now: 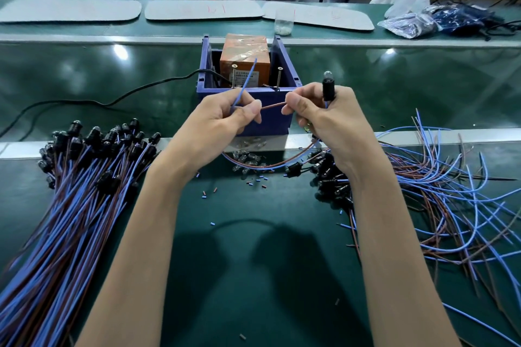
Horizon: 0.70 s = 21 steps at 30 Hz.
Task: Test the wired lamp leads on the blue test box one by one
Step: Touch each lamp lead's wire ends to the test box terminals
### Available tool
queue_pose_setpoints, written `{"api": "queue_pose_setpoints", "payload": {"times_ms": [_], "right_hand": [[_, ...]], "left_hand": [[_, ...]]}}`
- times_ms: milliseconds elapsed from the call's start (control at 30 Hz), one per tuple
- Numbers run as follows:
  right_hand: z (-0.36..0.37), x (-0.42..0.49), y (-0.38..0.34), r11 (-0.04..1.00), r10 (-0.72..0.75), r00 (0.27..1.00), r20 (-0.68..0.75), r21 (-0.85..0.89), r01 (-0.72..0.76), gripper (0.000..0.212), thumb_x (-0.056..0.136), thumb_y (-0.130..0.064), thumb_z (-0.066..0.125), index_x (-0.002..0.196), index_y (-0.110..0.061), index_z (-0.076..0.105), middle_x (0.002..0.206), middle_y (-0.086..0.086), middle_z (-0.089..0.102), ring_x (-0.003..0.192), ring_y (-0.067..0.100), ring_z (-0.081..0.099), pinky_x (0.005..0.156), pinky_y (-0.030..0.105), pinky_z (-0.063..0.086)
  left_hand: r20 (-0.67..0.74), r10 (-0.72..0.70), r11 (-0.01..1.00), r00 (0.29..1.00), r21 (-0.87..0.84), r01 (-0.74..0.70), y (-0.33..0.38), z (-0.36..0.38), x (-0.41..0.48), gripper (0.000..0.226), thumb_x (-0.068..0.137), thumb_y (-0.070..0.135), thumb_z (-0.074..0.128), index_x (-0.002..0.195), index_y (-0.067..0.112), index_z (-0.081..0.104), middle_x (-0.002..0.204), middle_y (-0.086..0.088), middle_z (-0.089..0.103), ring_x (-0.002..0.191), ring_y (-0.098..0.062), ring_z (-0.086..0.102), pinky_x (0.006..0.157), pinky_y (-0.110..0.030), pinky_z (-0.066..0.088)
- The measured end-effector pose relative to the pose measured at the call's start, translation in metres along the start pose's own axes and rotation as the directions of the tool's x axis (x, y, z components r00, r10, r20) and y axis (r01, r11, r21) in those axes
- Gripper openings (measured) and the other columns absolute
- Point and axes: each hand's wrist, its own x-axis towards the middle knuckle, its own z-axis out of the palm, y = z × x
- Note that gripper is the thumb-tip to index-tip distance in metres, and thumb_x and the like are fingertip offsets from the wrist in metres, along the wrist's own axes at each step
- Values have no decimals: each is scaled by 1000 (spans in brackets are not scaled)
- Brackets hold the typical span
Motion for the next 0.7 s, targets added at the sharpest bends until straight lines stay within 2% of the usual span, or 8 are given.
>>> {"api": "queue_pose_setpoints", "payload": {"times_ms": [267,333,400,500,600,700], "right_hand": [[12,4,4,995,30,987,-156,-89,-44,24,90,-20,67,66,-23,64,58,-9,66,45,2,47,55,18,39],[11,6,4,995,50,972,-230,-75,-69,23,90,-23,67,67,-22,63,60,-7,66,46,2,45,57,21,38],[4,6,0,997,64,960,-273,-13,-70,21,90,-25,67,69,-20,64,63,-4,65,46,1,43,52,17,35],[2,1,-8,998,25,985,-171,55,-16,20,89,-28,68,73,-17,67,64,-1,67,41,4,37,41,12,30],[13,-4,-14,1000,-8,999,-50,14,9,9,85,-26,73,82,-17,72,66,1,70,48,12,41,45,15,34],[19,-5,-15,998,-29,999,29,-61,31,4,83,-14,74,80,-11,73,71,7,72,47,11,42,47,17,37]], "left_hand": [[33,-10,989,999,145,5,0,0,-1,29,99,17,51,71,16,54,42,13,35,41,-4,27,43,-14,24],[11,-18,971,1000,239,15,-3,-3,-2,29,98,19,52,69,15,54,43,12,35,42,-6,29,43,-13,24],[-32,-29,947,999,319,37,-9,-9,-3,29,97,20,54,69,14,56,48,10,35,46,-8,30,46,-16,25],[-61,-38,935,997,349,57,-14,-16,-4,27,96,23,56,72,12,58,51,8,38,47,-8,30,47,-17,26],[0,-31,922,1000,386,28,-11,-9,-4,25,94,21,59,72,12,59,43,12,41,44,-7,34,45,-15,27],[42,-53,909,998,416,31,-12,-2,-3,24,92,20,62,69,14,62,40,12,40,42,-8,34,44,-15,28]]}}
